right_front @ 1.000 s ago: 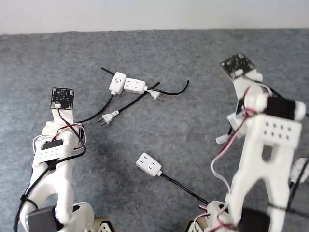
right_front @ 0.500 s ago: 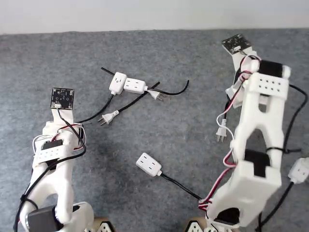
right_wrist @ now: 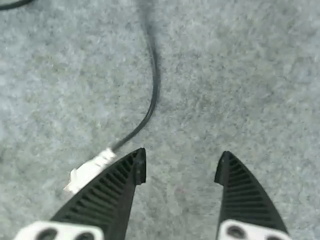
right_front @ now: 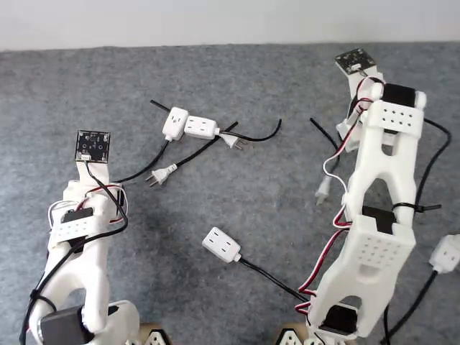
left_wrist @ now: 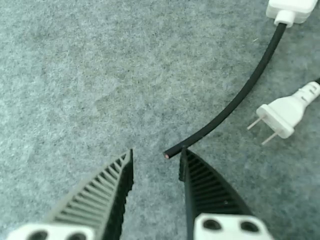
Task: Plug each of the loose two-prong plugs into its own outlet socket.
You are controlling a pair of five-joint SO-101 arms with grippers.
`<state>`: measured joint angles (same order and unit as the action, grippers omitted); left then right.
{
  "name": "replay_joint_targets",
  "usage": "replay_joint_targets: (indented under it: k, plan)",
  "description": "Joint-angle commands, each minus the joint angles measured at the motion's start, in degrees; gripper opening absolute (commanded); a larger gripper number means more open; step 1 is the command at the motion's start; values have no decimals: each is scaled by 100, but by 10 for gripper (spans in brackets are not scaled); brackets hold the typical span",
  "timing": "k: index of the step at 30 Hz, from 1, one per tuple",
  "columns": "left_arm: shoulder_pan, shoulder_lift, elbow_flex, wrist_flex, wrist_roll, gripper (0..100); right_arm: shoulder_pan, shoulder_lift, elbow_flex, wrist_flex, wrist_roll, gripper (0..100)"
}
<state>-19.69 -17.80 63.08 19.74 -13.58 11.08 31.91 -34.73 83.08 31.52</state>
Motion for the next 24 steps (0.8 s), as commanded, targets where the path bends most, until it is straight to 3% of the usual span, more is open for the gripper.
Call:
replay_joint_targets:
  k: [1,3,7,10,24]
  plan:
    - [0,-44,-303,-114,9,141,-207,-57,-607,-207,-844,91]
    - [0,-44,-303,-114,9,141,-251,-66,-765,-215,-1398,35]
    - [0,-44,-303,-123,9,141,-224,-119,-870,251,-2602,26]
    - [0,-44,-303,-123,9,141,-242,-66,-862,734,-3086,20]
    - [0,-44,-312,-123,9,141,-734,567,-712,1930,-2514,9]
